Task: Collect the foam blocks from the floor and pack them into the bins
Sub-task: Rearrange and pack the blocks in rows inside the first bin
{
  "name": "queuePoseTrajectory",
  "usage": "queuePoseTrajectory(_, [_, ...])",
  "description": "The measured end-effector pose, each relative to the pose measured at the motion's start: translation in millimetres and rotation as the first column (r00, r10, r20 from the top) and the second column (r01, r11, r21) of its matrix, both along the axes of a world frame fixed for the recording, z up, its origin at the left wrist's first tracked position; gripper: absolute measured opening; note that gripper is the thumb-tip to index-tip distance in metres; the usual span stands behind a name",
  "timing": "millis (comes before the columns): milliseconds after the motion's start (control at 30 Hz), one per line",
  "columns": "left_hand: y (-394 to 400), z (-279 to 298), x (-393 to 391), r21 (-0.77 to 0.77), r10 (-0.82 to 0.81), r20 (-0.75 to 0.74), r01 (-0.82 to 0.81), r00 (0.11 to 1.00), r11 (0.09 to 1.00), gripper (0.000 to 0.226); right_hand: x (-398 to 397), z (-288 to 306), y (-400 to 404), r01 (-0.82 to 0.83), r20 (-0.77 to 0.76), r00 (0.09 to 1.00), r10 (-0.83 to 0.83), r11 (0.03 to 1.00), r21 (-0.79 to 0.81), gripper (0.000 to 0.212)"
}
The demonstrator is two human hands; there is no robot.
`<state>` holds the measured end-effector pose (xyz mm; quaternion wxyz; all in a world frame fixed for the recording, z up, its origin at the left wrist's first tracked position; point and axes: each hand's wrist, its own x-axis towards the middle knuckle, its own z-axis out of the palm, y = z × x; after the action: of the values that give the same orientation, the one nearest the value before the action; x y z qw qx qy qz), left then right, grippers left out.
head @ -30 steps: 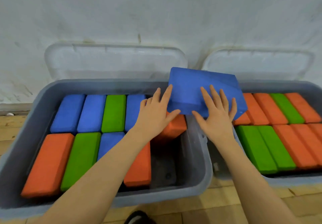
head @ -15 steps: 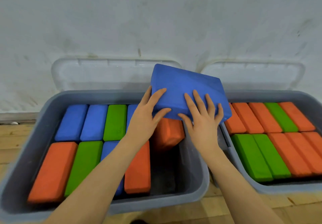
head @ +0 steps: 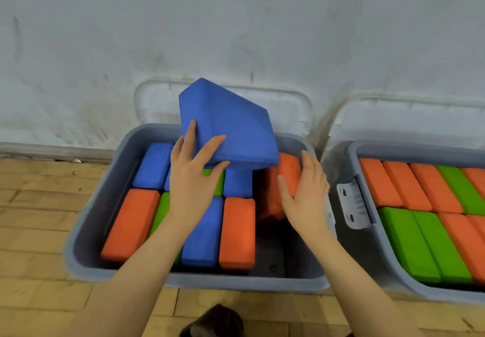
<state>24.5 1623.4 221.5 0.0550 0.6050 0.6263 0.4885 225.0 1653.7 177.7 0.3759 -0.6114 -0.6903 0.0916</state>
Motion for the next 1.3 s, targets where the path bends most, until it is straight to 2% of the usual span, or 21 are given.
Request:
queuePoseTrajectory(133, [0.1,-12.6,-2.5,-0.016,0.000,-0.087,-0.002,0.996,1.000,0.052,0.3,-38.7,9.8,0.065,0.203,0.979,-0.004,0.953,-0.297,0.062])
queuePoseTrajectory(200, [1.5,-11.6,-2.9,-0.015,-0.005,-0.101,0.003,0.995,1.000,0.049,-2.0,-51.7,16.0,0.082,0.278,0.960,0.033,0.917,-0.391,0.062])
queuePoseTrajectory(267, [2.2,-10.8,-5.3,-0.018,-0.002,-0.117,0.000,0.993,1.000,0.049,-8.5,-56.3,19.3,0.013,0.208,0.974,0.086,0.900,-0.436,0.055])
queuePoseTrajectory(367, [-1.9,-10.7,-10.9,-0.024,0.016,-0.144,-0.020,0.989,1.000,0.046,-22.9,-56.5,15.1,-0.159,0.040,0.981,0.189,0.907,-0.391,0.044])
queuePoseTrajectory(500, [-9.6,-8.6,-17.2,-0.019,0.026,-0.165,-0.029,0.986,0.999,0.041,-31.3,-57.6,11.1,-0.275,-0.222,0.955,0.198,0.872,-0.404,0.048])
queuePoseTrajectory(600, [-14.4,-4.5,-14.7,-0.019,0.028,-0.142,-0.031,0.989,0.999,0.043,-26.3,-46.4,8.3,-0.240,-0.140,0.969,0.202,0.905,-0.353,0.046])
queuePoseTrajectory(700, [-18.1,7.1,-7.3,0.015,0.008,-0.131,-0.006,0.991,1.000,0.043,-16.8,-24.7,1.8,-0.132,-0.113,0.988,0.106,0.959,-0.253,0.046])
queuePoseTrajectory(800, [-22.7,20.9,3.7,0.046,-0.012,-0.183,0.020,0.983,0.999,0.043,-6.1,-1.7,-8.4,-0.100,-0.048,0.994,0.095,0.989,-0.108,0.062])
queuePoseTrajectory(900, [-33.5,33.4,16.0,0.084,-0.035,-0.230,0.056,0.972,0.995,0.042,0.8,29.4,-19.6,-0.168,0.042,0.985,0.165,0.984,0.055,0.075])
queuePoseTrajectory(1033, [-47.7,41.0,27.6,0.096,-0.102,-0.372,0.148,0.922,0.984,0.043,11.1,60.7,-32.9,-0.386,0.045,0.922,0.384,0.920,0.069,0.077])
queuePoseTrajectory(1167, [-61.5,40.8,35.1,0.036,-0.158,-0.354,0.182,0.922,0.983,0.046,26.8,59.4,-50.4,-0.396,0.208,0.907,0.365,0.909,0.132,0.071])
queuePoseTrajectory(1300, [-71.0,39.7,43.3,0.022,-0.184,-0.363,0.205,0.914,0.978,0.047,31.0,50.1,-71.0,-0.423,0.115,0.904,0.411,0.899,0.115,0.070])
